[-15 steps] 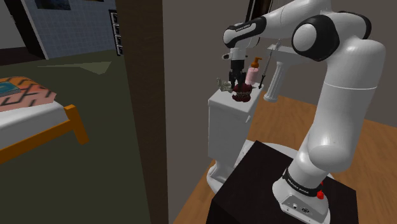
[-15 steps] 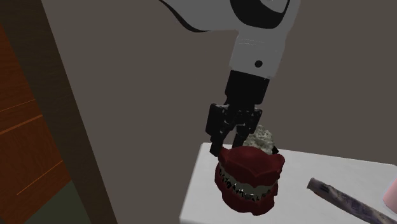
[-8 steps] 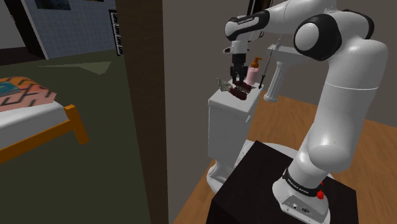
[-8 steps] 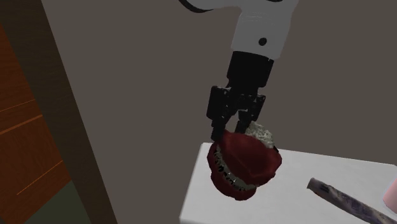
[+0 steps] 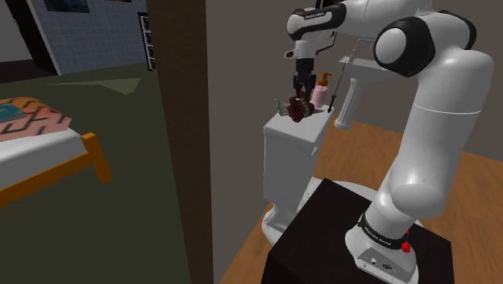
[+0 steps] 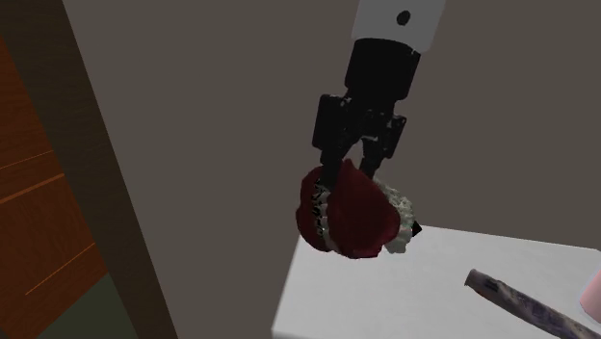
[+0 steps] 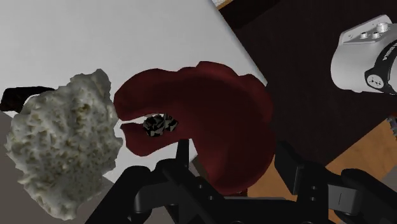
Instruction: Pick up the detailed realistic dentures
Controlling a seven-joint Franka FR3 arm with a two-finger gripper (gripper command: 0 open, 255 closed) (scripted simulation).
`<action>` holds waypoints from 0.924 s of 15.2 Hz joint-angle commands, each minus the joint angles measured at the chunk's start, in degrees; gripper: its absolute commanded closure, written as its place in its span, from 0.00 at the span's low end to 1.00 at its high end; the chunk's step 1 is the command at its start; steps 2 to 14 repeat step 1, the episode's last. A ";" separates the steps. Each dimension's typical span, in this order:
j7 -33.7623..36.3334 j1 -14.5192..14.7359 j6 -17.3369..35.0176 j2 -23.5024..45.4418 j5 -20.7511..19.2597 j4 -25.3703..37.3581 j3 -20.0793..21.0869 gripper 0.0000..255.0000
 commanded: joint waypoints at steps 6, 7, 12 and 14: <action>-0.03 -0.06 -0.56 0.07 0.02 0.62 -0.02 1.00; -0.03 -0.06 -0.56 0.07 0.02 0.62 -0.02 1.00; -0.03 -0.06 -0.56 0.07 0.02 0.62 -0.02 1.00; -0.03 -0.06 -0.56 0.07 0.02 0.62 -0.02 1.00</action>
